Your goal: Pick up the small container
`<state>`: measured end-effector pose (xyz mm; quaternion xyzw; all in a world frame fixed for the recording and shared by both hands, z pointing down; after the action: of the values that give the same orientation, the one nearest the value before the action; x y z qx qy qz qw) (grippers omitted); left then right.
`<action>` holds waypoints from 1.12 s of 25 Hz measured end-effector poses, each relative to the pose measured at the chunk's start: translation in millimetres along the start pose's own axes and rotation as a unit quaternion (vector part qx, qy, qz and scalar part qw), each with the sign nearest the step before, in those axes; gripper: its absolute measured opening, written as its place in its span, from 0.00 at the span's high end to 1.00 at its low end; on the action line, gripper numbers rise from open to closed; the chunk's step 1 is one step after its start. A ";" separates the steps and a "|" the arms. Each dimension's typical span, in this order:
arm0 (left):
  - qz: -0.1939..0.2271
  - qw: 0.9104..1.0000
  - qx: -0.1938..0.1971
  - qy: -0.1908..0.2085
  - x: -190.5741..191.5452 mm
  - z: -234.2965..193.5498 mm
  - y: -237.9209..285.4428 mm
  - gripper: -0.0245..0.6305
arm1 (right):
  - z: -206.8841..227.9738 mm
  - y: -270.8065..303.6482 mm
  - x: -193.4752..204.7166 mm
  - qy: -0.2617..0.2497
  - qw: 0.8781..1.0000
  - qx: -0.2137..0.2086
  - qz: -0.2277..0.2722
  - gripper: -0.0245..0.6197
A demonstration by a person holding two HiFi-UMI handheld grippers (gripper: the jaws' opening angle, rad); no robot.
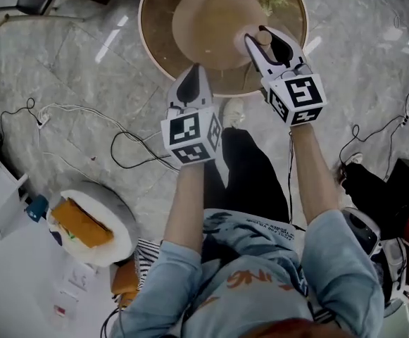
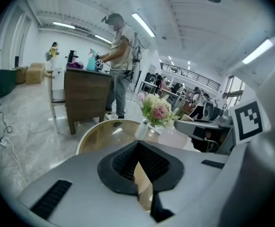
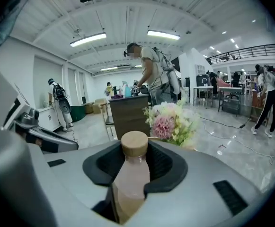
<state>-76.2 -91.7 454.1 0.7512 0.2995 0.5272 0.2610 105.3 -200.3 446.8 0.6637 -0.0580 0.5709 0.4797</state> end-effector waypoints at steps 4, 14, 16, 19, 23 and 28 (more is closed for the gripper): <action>0.031 0.999 -0.035 0.000 -25.2 8.4 -42.7 0.93 | -6.4 -39.8 -42.8 -0.012 0.999 0.008 0.033 0.73; 0.127 0.991 -0.006 0.043 -93.3 84.1 -139.2 0.93 | -39.7 -156.7 -120.2 0.013 0.994 0.027 0.101 0.73; 0.139 0.989 0.007 0.054 -104.7 97.2 -149.8 0.93 | -41.7 -173.7 -131.0 0.033 0.992 0.038 0.115 0.73; 0.151 0.985 0.025 0.084 -117.2 114.9 -165.1 0.93 | -44.7 -197.7 -142.5 0.063 0.987 0.060 0.134 0.73; 0.178 0.977 0.048 0.110 -143.4 129.0 -181.1 0.93 | -46.9 -219.0 -169.7 0.047 0.983 0.076 0.158 0.73; 0.199 0.968 0.065 0.140 -170.9 140.2 -191.2 0.93 | -50.6 -234.4 -189.8 0.023 0.980 0.092 0.176 0.73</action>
<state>-21.9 -95.5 166.9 0.7298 0.2112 0.6477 0.0574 151.5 -129.1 153.0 0.6710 -0.1096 0.6645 0.3100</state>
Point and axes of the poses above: the fingertips, and each gripper's own axes: y forward along the fingers, z to its right, x out of its underside, the point moved 10 cm from there along -y, backward along the fingers, and after that the axes turned 10 degrees about -z, right-handed, at the moved point
